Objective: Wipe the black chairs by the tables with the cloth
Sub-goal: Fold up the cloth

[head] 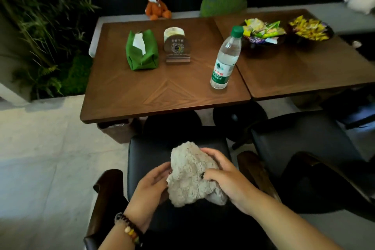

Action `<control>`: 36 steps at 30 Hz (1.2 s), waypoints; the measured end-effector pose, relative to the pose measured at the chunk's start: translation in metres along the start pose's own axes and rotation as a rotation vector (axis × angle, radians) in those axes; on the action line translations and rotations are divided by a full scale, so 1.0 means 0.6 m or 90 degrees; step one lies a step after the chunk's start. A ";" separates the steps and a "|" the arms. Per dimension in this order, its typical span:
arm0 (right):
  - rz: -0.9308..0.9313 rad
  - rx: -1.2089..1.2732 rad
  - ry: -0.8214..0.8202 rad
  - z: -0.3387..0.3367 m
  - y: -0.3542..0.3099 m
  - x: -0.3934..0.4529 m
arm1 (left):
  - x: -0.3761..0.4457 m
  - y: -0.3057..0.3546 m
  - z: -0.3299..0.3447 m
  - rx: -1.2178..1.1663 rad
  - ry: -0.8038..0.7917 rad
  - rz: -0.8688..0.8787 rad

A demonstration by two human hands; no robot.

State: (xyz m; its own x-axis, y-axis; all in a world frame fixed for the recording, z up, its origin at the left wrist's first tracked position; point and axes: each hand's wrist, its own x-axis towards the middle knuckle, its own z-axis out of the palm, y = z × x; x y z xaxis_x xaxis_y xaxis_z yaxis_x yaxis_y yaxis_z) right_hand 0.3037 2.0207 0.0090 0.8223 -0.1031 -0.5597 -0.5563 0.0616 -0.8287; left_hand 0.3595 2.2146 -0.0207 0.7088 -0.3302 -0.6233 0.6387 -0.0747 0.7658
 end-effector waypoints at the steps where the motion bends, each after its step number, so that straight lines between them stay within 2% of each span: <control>1: -0.018 -0.004 -0.002 -0.003 -0.008 -0.024 | -0.025 0.008 0.011 -0.035 -0.001 0.014; 4: -0.084 -0.030 -0.008 -0.016 -0.025 -0.095 | -0.094 0.029 0.057 -0.080 0.008 0.074; 11: -0.178 -0.144 0.026 -0.052 -0.062 -0.268 | -0.251 0.069 0.164 -0.044 0.020 0.194; 17: -0.258 -0.219 0.058 -0.075 -0.124 -0.397 | -0.361 0.130 0.179 0.055 -0.070 0.355; 22: -0.317 -0.358 0.085 -0.082 -0.157 -0.477 | -0.429 0.171 0.180 0.240 -0.163 0.477; 24: -0.321 -0.350 0.113 -0.074 -0.160 -0.507 | -0.453 0.177 0.178 0.293 -0.192 0.504; 28: -0.379 -0.357 0.084 -0.052 -0.156 -0.566 | -0.497 0.171 0.177 0.353 -0.246 0.552; 33: -0.450 -0.343 0.221 -0.033 -0.138 -0.626 | -0.531 0.157 0.191 0.356 -0.258 0.596; 36: -0.465 -0.342 0.343 -0.048 -0.115 -0.662 | -0.537 0.146 0.219 0.338 -0.262 0.571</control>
State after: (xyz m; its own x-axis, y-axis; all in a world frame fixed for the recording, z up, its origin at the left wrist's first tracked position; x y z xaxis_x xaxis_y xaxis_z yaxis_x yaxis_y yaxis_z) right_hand 0.0117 2.0289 0.2885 0.8905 -0.3729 0.2606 -0.0350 -0.6273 -0.7780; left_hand 0.1474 2.1906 0.2678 0.6322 -0.7450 0.2130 -0.3323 -0.0124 0.9431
